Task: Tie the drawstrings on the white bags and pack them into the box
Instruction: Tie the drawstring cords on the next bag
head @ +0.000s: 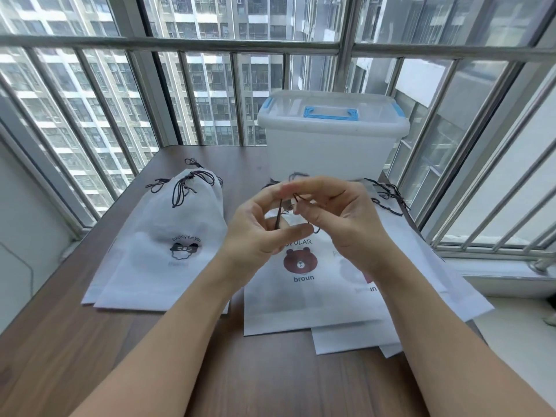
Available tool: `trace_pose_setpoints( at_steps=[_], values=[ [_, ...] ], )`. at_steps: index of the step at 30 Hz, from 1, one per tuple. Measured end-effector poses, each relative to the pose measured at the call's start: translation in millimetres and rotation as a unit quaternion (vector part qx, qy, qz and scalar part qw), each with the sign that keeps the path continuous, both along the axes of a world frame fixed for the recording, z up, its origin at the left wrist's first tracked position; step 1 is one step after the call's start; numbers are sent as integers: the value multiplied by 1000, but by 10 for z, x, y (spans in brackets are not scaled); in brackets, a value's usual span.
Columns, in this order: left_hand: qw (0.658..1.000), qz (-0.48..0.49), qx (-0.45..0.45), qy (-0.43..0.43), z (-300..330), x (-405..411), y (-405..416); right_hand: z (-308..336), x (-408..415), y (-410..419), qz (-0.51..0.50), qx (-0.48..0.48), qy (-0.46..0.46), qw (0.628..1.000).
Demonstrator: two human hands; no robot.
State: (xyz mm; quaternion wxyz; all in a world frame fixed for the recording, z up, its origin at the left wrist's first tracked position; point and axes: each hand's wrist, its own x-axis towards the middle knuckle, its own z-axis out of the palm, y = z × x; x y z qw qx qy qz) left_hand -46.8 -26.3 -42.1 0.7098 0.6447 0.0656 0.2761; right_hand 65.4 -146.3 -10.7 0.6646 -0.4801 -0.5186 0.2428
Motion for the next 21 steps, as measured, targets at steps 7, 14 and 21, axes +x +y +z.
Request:
trace_pose_setpoints(
  at_steps=[7, 14, 21],
  values=[
    [999, 42, 6, 27, -46, 47, -77, -51, -62, 32, -4, -27, -62, 998],
    [997, 50, -31, 50, -36, 57, -89, -55, -20, 29, -73, -58, -113, 989],
    [988, -63, -143, 12, 10, 35, -40, -166, 291, 53, -62, -125, -26, 990]
  ],
)
